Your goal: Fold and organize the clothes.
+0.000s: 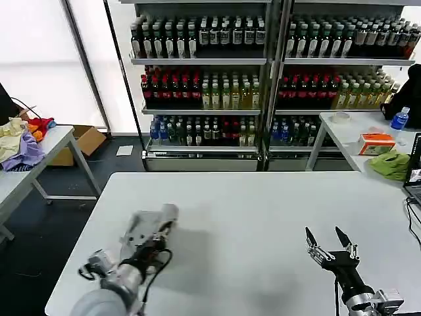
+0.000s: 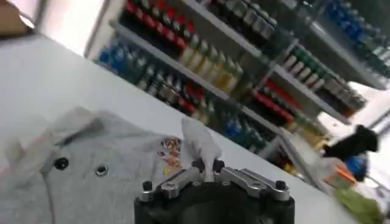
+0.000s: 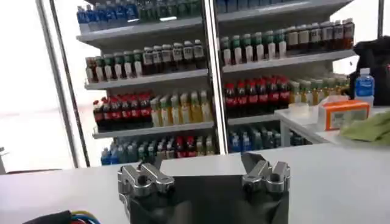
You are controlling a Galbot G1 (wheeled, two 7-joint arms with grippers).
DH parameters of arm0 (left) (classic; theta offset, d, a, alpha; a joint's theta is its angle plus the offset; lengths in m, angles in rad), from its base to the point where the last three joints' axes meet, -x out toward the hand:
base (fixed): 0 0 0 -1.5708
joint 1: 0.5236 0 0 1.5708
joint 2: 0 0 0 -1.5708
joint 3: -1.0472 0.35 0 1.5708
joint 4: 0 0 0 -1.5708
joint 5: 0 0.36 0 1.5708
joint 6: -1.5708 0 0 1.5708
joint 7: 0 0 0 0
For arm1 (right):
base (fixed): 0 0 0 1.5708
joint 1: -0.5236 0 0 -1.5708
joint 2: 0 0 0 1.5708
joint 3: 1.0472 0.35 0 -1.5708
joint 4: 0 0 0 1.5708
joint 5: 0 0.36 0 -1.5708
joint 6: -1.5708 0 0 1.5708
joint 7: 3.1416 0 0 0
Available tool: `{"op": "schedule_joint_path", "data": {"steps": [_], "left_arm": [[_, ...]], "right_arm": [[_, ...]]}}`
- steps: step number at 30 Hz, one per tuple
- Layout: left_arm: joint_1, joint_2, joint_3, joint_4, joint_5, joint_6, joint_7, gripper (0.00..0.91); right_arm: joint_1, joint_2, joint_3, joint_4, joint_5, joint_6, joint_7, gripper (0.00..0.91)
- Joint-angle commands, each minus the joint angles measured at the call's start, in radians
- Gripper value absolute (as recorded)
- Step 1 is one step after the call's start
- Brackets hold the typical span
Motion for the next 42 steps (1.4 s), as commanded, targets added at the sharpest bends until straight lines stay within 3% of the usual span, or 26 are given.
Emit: {"op": "schedule_joint_path", "data": {"steps": [1, 2, 5, 10, 14, 18, 21, 29, 30, 32, 33, 34, 35, 42], "left_arm": [[-0.276, -0.149, 0.311, 0.346, -0.119, -0.007, -0.031, 0.302], [-0.278, -0.159, 0.302, 0.352, -0.129, 0.002, -0.024, 0.907], [-0.276, -0.171, 0.283, 0.342, -0.129, 0.002, 0.000, 0.907], [-0.285, -0.180, 0.228, 0.302, -0.130, 0.009, 0.016, 0.907], [-0.254, -0.135, 0.148, 0.223, -0.151, 0.018, 0.026, 0.907], [-0.201, -0.076, 0.041, 0.103, -0.158, 0.039, 0.062, 0.907], [-0.161, -0.042, -0.042, 0.082, 0.013, 0.035, 0.139, 0.907], [-0.054, -0.033, -0.213, -0.018, 0.057, 0.034, 0.215, 0.907], [-0.041, -0.036, -0.216, -0.025, 0.057, 0.033, 0.213, 0.907], [-0.022, -0.046, -0.223, -0.042, -0.028, 0.021, 0.178, 0.907], [-0.020, -0.052, -0.228, -0.055, -0.112, 0.019, 0.124, 0.907], [-0.020, -0.059, -0.234, -0.064, -0.159, 0.027, 0.089, 0.907], [-0.019, -0.066, -0.239, -0.067, -0.164, 0.030, 0.090, 0.907], [-0.031, -0.067, -0.234, -0.075, -0.160, 0.025, 0.085, 0.907]], "right_arm": [[-0.038, 0.026, -0.013, 0.019, -0.011, -0.025, 0.001, 0.907], [-0.036, 0.024, -0.030, 0.027, -0.012, -0.037, 0.004, 0.907], [-0.018, 0.016, -0.078, 0.043, -0.013, -0.087, 0.017, 0.907], [0.065, 0.002, -0.202, 0.047, -0.001, -0.230, 0.089, 0.907], [0.161, -0.017, -0.323, 0.034, 0.111, -0.355, 0.171, 0.907], [0.279, -0.027, -0.438, -0.042, 0.125, -0.397, 0.211, 0.907], [0.367, -0.012, -0.526, -0.112, 0.125, -0.405, 0.238, 0.907], [0.522, 0.082, -0.667, -0.343, 0.128, -0.418, 0.282, 0.907], [0.526, 0.090, -0.674, -0.356, 0.122, -0.421, 0.288, 0.605], [0.521, 0.087, -0.689, -0.346, 0.113, -0.436, 0.306, 0.222], [0.513, 0.083, -0.697, -0.339, 0.106, -0.439, 0.312, 0.121], [0.506, 0.080, -0.703, -0.330, 0.103, -0.440, 0.316, 0.091], [0.500, 0.076, -0.708, -0.326, 0.098, -0.440, 0.332, 0.000], [0.472, 0.074, -0.693, -0.297, 0.099, -0.439, 0.350, 0.000]]}}
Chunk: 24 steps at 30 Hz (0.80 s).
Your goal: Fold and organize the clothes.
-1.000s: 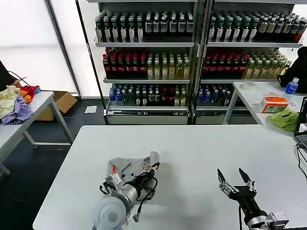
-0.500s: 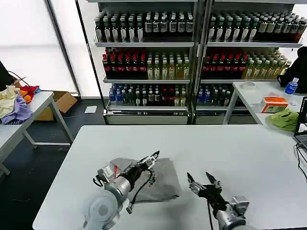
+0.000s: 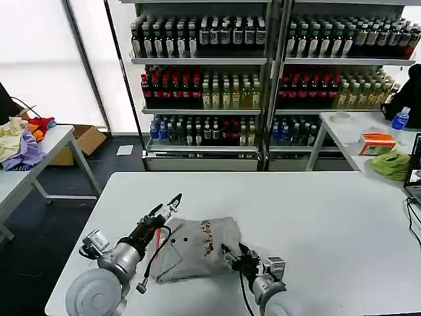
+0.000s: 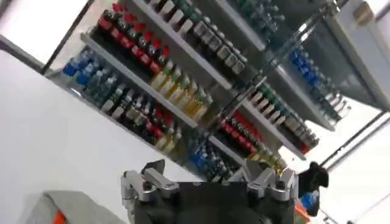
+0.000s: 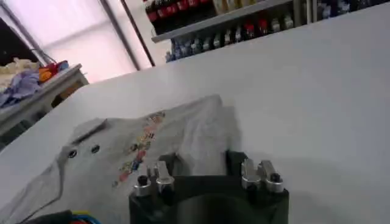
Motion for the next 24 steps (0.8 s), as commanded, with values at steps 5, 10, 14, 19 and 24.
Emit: {"op": "schedule_joint_path", "data": {"steps": [5, 10, 14, 19, 24], "left_arm": [[0.046, 0.006, -0.079, -0.064, -0.082, -0.001, -0.045, 0.907], [0.044, -0.004, -0.090, -0.062, -0.137, 0.006, -0.073, 0.907], [0.041, -0.010, -0.092, -0.049, -0.133, 0.004, -0.076, 0.907], [0.038, -0.006, -0.089, -0.040, -0.128, 0.004, -0.076, 0.907], [0.028, -0.006, -0.080, -0.042, -0.133, 0.008, -0.083, 0.907]], "right_arm": [[-0.021, -0.013, -0.007, 0.024, 0.013, -0.037, 0.038, 0.000], [-0.123, -0.052, 0.059, 0.079, 0.018, -0.040, 0.037, 0.000], [-0.189, -0.090, 0.147, 0.131, 0.025, -0.036, 0.011, 0.000], [-0.214, -0.152, 0.296, 0.141, 0.062, -0.038, -0.025, 0.000], [-0.219, -0.203, 0.395, 0.138, 0.047, -0.042, -0.089, 0.312]]}}
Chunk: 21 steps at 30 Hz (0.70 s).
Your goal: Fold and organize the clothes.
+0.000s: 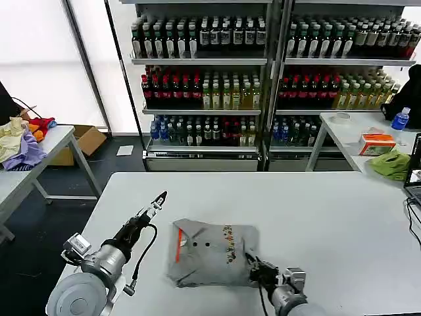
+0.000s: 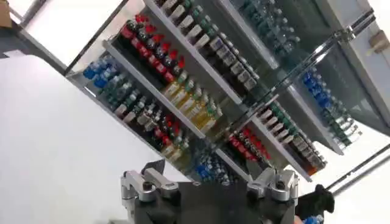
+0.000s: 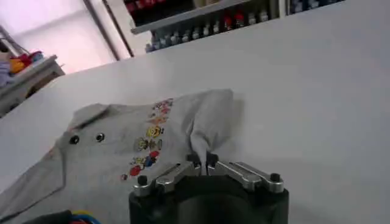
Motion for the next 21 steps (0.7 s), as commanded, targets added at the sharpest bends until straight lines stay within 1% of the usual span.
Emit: {"op": "schedule_joint_path", "data": {"steps": [1, 2, 5, 7, 10, 13, 14, 16, 18, 20, 21], "left_arm": [[-0.004, -0.002, -0.003, -0.004, -0.028, 0.004, -0.017, 0.907], [-0.004, -0.002, -0.002, -0.003, -0.026, 0.005, -0.018, 0.907], [0.001, -0.004, -0.006, -0.010, -0.021, 0.006, -0.017, 0.907], [0.003, -0.004, -0.007, -0.012, -0.008, 0.008, -0.013, 0.907], [0.006, -0.003, -0.008, 0.000, 0.040, 0.007, 0.012, 0.907], [0.006, -0.012, -0.012, -0.006, 0.047, 0.004, 0.019, 0.907], [0.008, -0.018, -0.014, -0.018, 0.046, 0.005, 0.021, 0.907], [0.012, -0.023, -0.017, -0.028, 0.046, 0.005, 0.024, 0.907], [0.019, -0.028, -0.023, -0.032, 0.046, 0.004, 0.032, 0.907], [0.025, -0.032, -0.024, -0.029, 0.048, 0.003, 0.034, 0.907], [0.030, -0.034, -0.023, -0.030, 0.050, 0.002, 0.035, 0.907]], "right_arm": [[-0.078, -0.106, 0.241, 0.046, -0.006, -0.008, -0.087, 0.736], [-0.096, -0.102, 0.248, 0.056, -0.044, -0.007, -0.111, 0.907], [-0.136, -0.066, 0.278, 0.083, -0.084, -0.006, -0.132, 0.907], [-0.141, -0.050, 0.298, 0.093, -0.081, 0.001, -0.128, 0.907], [-0.135, -0.050, 0.319, 0.089, -0.102, 0.072, -0.144, 0.907], [-0.127, -0.071, 0.343, 0.081, -0.129, 0.134, -0.192, 0.907], [-0.123, -0.080, 0.352, 0.076, -0.154, 0.177, -0.221, 0.907], [-0.110, -0.099, 0.357, 0.075, -0.169, 0.219, -0.253, 0.907], [-0.083, -0.123, 0.327, 0.079, -0.160, 0.269, -0.270, 0.907], [-0.042, -0.132, 0.281, 0.088, -0.177, 0.277, -0.283, 0.907], [-0.022, -0.129, 0.246, 0.093, -0.187, 0.276, -0.280, 0.907]]}}
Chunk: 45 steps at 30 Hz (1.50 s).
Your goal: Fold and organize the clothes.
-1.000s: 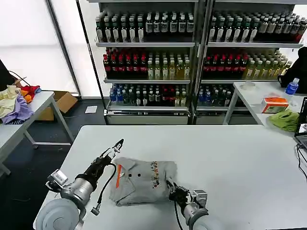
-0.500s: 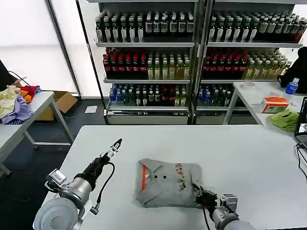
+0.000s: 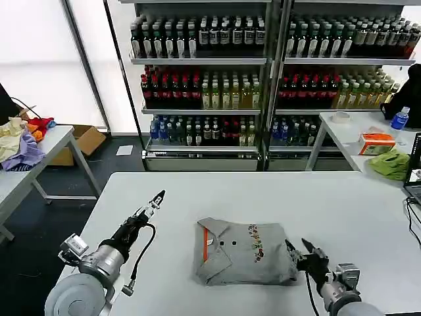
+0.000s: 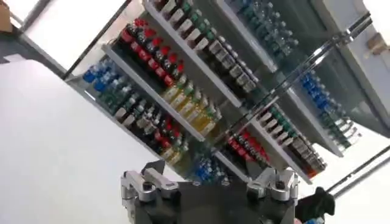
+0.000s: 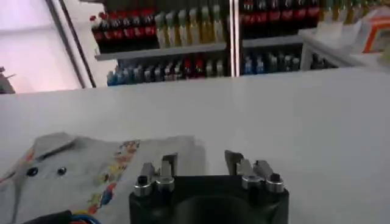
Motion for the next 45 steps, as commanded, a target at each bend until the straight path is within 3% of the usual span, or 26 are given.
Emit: {"op": "schedule_joint_path", "data": {"steps": [1, 3, 7, 9, 12, 16, 22, 28, 33, 38, 43, 45], "left_arm": [[0.024, -0.018, -0.004, -0.018, 0.029, -0.003, 0.019, 0.907], [0.034, -0.022, -0.006, -0.029, 0.030, -0.004, 0.022, 0.907], [0.044, -0.027, -0.007, -0.027, 0.054, -0.006, 0.034, 0.907], [0.060, -0.037, -0.004, -0.016, 0.117, -0.016, 0.069, 0.907], [0.117, -0.075, -0.009, 0.007, 0.336, -0.047, 0.176, 0.907], [0.166, -0.086, -0.020, 0.017, 0.393, -0.064, 0.235, 0.907], [0.135, -0.071, -0.042, 0.027, 0.397, -0.069, 0.236, 0.907], [0.123, -0.075, -0.039, 0.049, 0.387, -0.069, 0.231, 0.907], [0.121, -0.081, -0.038, 0.051, 0.386, -0.070, 0.230, 0.907], [0.121, -0.068, -0.057, 0.060, 0.452, -0.101, 0.274, 0.907], [0.129, -0.071, -0.077, 0.056, 0.535, -0.139, 0.326, 0.907], [0.142, -0.073, -0.082, 0.052, 0.571, -0.162, 0.347, 0.907]], "right_arm": [[0.081, -0.048, -0.058, 0.032, -0.085, 0.167, -0.111, 0.907], [0.136, -0.027, -0.154, 0.028, -0.094, 0.141, -0.072, 0.907], [0.213, 0.042, -0.318, -0.070, -0.223, 0.148, -0.020, 0.907], [0.214, 0.069, -0.348, -0.088, -0.222, 0.144, 0.011, 0.907], [0.169, 0.088, -0.349, -0.112, -0.224, 0.148, 0.017, 0.907], [0.121, 0.086, -0.342, -0.137, -0.146, 0.141, 0.001, 0.907], [0.082, 0.096, -0.323, -0.107, -0.116, -0.013, 0.167, 0.907], [0.063, 0.085, -0.280, -0.122, -0.091, -0.003, 0.195, 0.907], [0.065, 0.070, -0.245, -0.049, -0.058, 0.030, 0.192, 0.907], [0.091, 0.017, -0.093, 0.044, -0.038, 0.172, 0.102, 0.907], [0.096, -0.028, 0.066, 0.037, -0.027, 0.237, 0.022, 0.907], [0.075, -0.038, 0.119, 0.039, 0.028, 0.253, -0.018, 0.907]]}}
